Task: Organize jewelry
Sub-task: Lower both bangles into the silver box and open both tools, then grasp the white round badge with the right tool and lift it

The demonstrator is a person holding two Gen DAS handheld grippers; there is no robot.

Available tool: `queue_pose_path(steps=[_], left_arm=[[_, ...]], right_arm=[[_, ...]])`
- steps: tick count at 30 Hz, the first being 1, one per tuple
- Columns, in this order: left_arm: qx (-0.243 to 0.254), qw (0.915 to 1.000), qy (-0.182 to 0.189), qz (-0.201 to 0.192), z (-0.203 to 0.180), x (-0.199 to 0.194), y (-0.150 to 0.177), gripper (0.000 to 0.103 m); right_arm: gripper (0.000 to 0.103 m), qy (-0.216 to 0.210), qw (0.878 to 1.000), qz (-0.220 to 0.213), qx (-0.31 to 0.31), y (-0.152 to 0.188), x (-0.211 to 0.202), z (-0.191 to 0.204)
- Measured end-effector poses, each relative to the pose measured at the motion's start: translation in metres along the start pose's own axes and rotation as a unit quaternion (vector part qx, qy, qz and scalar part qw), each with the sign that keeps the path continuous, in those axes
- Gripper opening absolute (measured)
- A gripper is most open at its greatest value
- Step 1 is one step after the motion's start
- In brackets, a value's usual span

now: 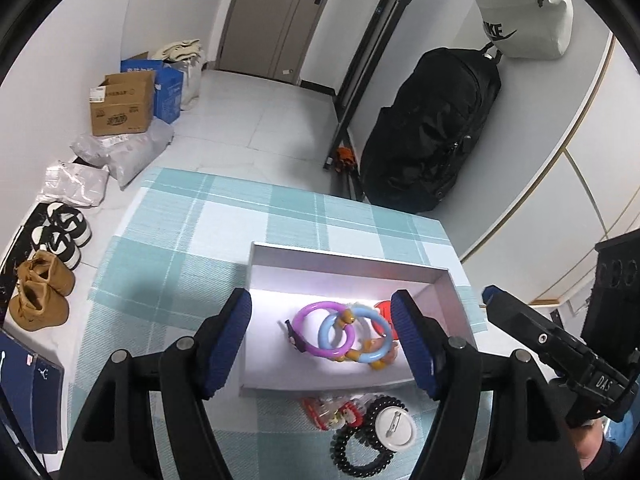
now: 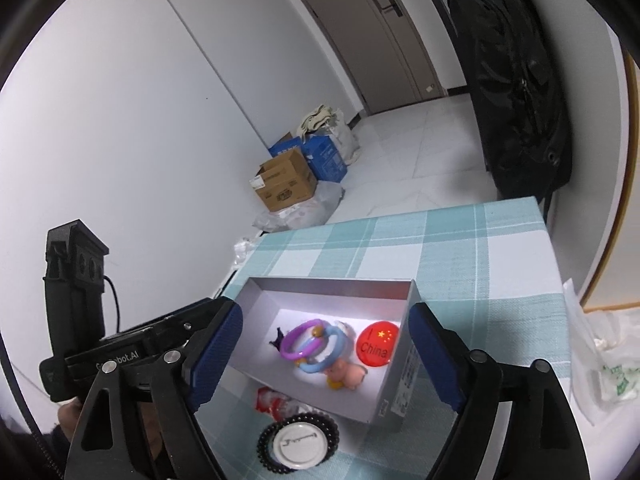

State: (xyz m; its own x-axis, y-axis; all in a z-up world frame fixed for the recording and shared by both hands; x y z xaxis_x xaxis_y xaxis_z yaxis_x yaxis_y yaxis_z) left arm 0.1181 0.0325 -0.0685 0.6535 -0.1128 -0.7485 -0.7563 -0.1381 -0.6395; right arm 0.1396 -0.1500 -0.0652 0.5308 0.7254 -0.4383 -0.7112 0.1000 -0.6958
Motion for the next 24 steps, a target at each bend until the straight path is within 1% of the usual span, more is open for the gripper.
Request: queue_pose_path(steps=[4, 9, 15, 19, 21, 24], left_arm=[[0.0, 0.9998, -0.019, -0.011, 0.003, -0.005, 0.005, 0.068], [0.015, 0.9993, -0.03, -0.019, 0.003, -0.016, 0.014, 0.068], [0.023, 0.999, -0.032, -0.02, 0.0, -0.026, 0.027, 0.068], [0.04, 0.9987, -0.033, -0.006, -0.003, -0.027, 0.039, 0.068], [0.041, 0.9986, -0.032, 0.008, -0.002, -0.027, 0.043, 0.069], [0.041, 0.9984, -0.035, 0.019, -0.001, -0.027, 0.048, 0.069]], right_arm=[[0.088, 0.012, 1.0, -0.002, -0.002, 0.006, -0.004, 0.003], [0.091, 0.02, 1.0, -0.007, -0.014, 0.011, -0.012, 0.009], [0.095, 0.024, 0.999, -0.01, -0.026, 0.02, -0.023, 0.02], [0.095, 0.025, 0.999, 0.007, -0.031, 0.03, -0.024, 0.024], [0.095, 0.022, 0.999, 0.022, -0.031, 0.036, -0.022, 0.025], [0.095, 0.018, 0.998, 0.049, -0.034, 0.048, -0.016, 0.028]])
Point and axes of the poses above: each gripper's, at about its wrist camera, not at the fingertips, and x roughly the way its jaws point, z to its left, y to its underside, the point moved 3 cm from there along x, roughly the way its jaws point, and after that the axes turned 13 degrees about -y, right-handed, at the moved point
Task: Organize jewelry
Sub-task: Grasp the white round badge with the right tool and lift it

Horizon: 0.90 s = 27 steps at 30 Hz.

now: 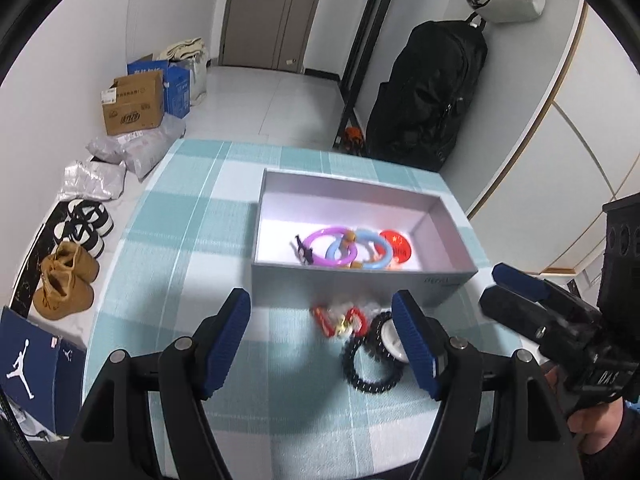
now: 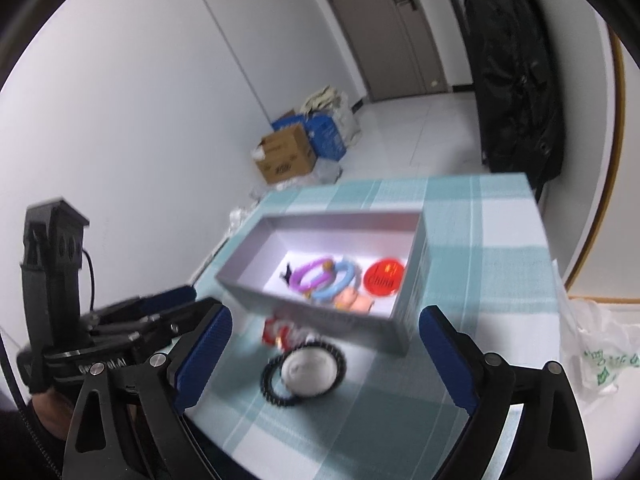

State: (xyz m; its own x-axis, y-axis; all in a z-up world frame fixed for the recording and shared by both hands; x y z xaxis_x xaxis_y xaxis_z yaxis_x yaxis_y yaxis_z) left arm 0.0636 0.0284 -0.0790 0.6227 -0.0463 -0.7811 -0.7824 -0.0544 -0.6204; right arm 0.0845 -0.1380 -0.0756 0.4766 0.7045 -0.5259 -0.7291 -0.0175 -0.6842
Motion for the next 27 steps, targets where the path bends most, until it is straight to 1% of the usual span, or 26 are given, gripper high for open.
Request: queue_pose_path(steps=[4, 8, 11, 14, 16, 18, 20, 21, 23, 24, 26, 27], left_arm=[[-0.019, 0.9997, -0.001, 0.014, 0.006, -0.003, 0.007, 0.069], [-0.039, 0.9989, -0.005, 0.025, 0.013, -0.004, 0.013, 0.069], [-0.039, 0.9987, -0.01, 0.032, 0.014, -0.003, 0.014, 0.069], [-0.041, 0.9986, -0.011, 0.033, 0.016, -0.002, 0.014, 0.069], [-0.042, 0.9985, -0.011, 0.034, 0.017, -0.001, 0.014, 0.069], [-0.042, 0.9984, -0.011, 0.036, 0.018, 0.0, 0.015, 0.069], [-0.042, 0.9983, -0.011, 0.038, 0.019, 0.0, 0.015, 0.069], [-0.043, 0.9982, -0.01, 0.039, 0.019, 0.001, 0.015, 0.069], [-0.044, 0.9981, -0.01, 0.042, 0.018, 0.001, 0.016, 0.069], [-0.046, 0.998, -0.009, 0.043, 0.019, 0.002, 0.016, 0.069], [-0.047, 0.9979, -0.009, 0.044, 0.019, 0.002, 0.015, 0.069], [-0.048, 0.9978, -0.009, 0.044, 0.019, 0.002, 0.015, 0.069]], right_arm=[[0.095, -0.011, 0.999, 0.044, 0.004, 0.015, 0.015, 0.001], [0.095, -0.012, 0.996, 0.085, 0.025, 0.028, 0.032, -0.006], [0.091, -0.019, 0.995, 0.091, 0.042, 0.031, 0.04, -0.012], [0.081, -0.028, 0.993, 0.094, 0.06, 0.033, 0.045, -0.016], [0.07, -0.024, 0.993, 0.1, 0.064, 0.034, 0.049, -0.018], [0.067, -0.02, 0.992, 0.103, 0.065, 0.035, 0.051, -0.019], [0.056, -0.025, 0.992, 0.106, 0.064, 0.036, 0.053, -0.018], [0.047, -0.026, 0.992, 0.109, 0.065, 0.035, 0.053, -0.019], [0.041, -0.021, 0.992, 0.11, 0.065, 0.037, 0.052, -0.019], [0.035, -0.022, 0.991, 0.111, 0.067, 0.037, 0.051, -0.02], [0.032, -0.02, 0.991, 0.111, 0.068, 0.037, 0.05, -0.02], [0.025, -0.019, 0.992, 0.11, 0.066, 0.037, 0.049, -0.02]])
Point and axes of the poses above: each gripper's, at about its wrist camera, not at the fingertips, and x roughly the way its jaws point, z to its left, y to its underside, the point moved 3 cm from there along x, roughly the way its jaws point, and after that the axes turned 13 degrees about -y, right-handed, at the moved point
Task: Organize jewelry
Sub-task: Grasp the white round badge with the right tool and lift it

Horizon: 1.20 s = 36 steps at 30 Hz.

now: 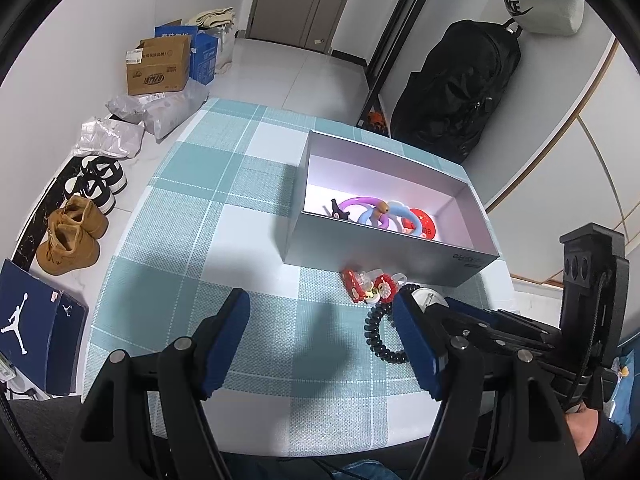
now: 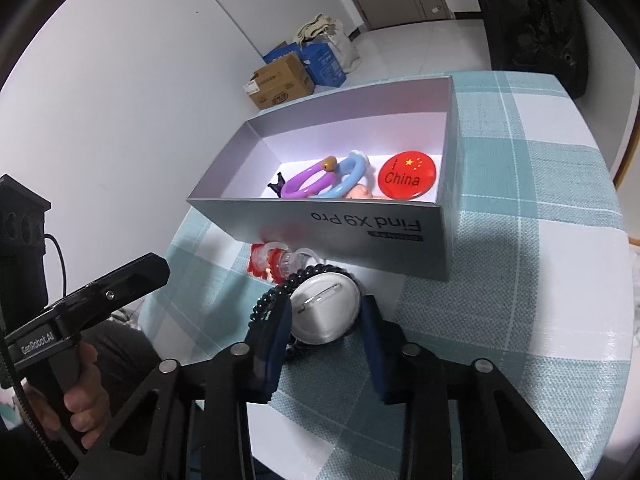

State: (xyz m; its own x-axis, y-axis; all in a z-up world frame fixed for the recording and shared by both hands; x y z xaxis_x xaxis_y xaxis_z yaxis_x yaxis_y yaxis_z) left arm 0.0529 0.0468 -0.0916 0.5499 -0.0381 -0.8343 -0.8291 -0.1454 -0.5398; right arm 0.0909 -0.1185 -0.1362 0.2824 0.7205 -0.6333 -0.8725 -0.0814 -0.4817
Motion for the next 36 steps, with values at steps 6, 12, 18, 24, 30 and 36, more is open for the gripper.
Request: queue_pose_path(steps=[6, 12, 18, 24, 30, 36], left_arm=[[-0.001, 1.0, -0.001, 0.006, 0.0, 0.003, 0.001, 0.069], [0.011, 0.9999, -0.006, 0.008, -0.003, 0.005, 0.003, 0.069], [0.044, 0.9989, 0.002, 0.016, -0.014, 0.007, 0.011, 0.069], [0.107, 0.9938, 0.017, 0.027, -0.041, 0.012, 0.025, 0.069], [0.143, 0.9891, 0.001, 0.038, -0.057, 0.026, 0.031, 0.069], [0.177, 0.9835, 0.002, 0.038, -0.07, 0.032, 0.035, 0.069]], right_arm=[[0.011, -0.004, 1.0, -0.011, 0.003, 0.0, -0.012, -0.002], [0.005, -0.018, 1.0, -0.015, -0.009, -0.003, -0.016, 0.005], [0.004, -0.04, 0.999, -0.033, 0.0, -0.006, -0.027, 0.006], [0.004, -0.056, 0.997, -0.058, 0.016, -0.011, -0.042, 0.003], [0.004, -0.064, 0.995, -0.073, 0.028, -0.014, -0.051, 0.0], [0.004, -0.07, 0.993, -0.085, 0.035, -0.015, -0.062, -0.005]])
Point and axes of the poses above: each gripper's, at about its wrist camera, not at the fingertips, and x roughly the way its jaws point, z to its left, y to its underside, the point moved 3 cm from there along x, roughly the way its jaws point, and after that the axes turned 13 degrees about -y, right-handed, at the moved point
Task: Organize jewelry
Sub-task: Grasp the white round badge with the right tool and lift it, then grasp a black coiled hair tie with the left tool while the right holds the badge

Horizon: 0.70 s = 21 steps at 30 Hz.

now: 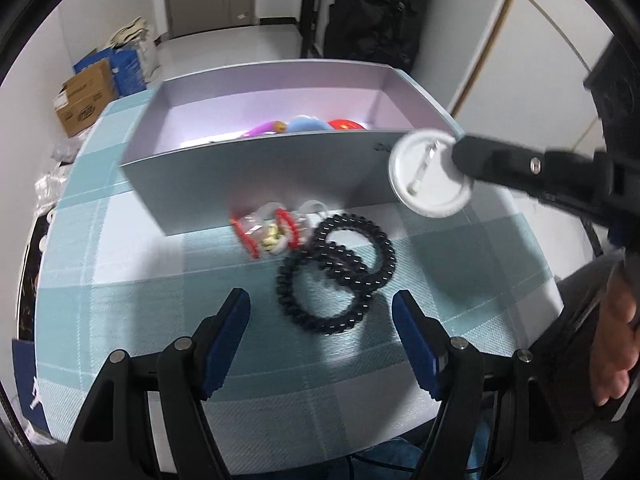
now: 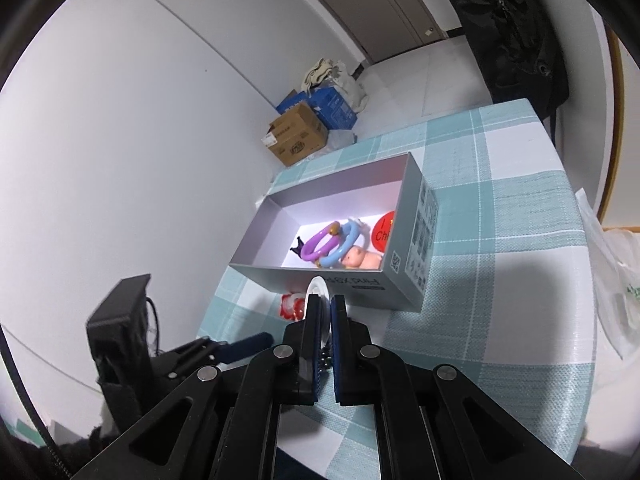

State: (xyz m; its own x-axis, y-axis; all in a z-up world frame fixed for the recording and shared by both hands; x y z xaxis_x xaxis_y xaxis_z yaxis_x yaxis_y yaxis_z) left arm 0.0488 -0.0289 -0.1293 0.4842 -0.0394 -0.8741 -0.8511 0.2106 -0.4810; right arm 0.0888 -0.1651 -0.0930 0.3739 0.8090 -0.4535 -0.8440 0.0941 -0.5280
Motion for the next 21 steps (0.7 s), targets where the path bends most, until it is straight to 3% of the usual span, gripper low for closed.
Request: queue_pose_path(steps=[8, 12, 17, 21], left_arm=[[0.036, 0.9988, -0.028, -0.017, -0.012, -0.001, 0.002, 0.068], [0.051, 0.9983, -0.02, -0.023, -0.018, -0.006, 0.002, 0.043], [0.06, 0.998, -0.009, -0.016, -0.02, -0.008, 0.002, 0.036], [0.041, 0.9986, 0.033, -0.001, -0.017, -0.011, 0.002, 0.034]], right_arm=[[0.004, -0.006, 1.0, -0.008, 0.009, -0.002, -0.007, -0.004], [0.004, -0.008, 1.0, -0.011, 0.007, -0.003, -0.009, -0.003], [0.004, -0.008, 1.0, -0.016, 0.011, -0.003, -0.012, -0.005], [0.004, -0.013, 1.0, -0.02, 0.006, -0.004, -0.014, -0.002]])
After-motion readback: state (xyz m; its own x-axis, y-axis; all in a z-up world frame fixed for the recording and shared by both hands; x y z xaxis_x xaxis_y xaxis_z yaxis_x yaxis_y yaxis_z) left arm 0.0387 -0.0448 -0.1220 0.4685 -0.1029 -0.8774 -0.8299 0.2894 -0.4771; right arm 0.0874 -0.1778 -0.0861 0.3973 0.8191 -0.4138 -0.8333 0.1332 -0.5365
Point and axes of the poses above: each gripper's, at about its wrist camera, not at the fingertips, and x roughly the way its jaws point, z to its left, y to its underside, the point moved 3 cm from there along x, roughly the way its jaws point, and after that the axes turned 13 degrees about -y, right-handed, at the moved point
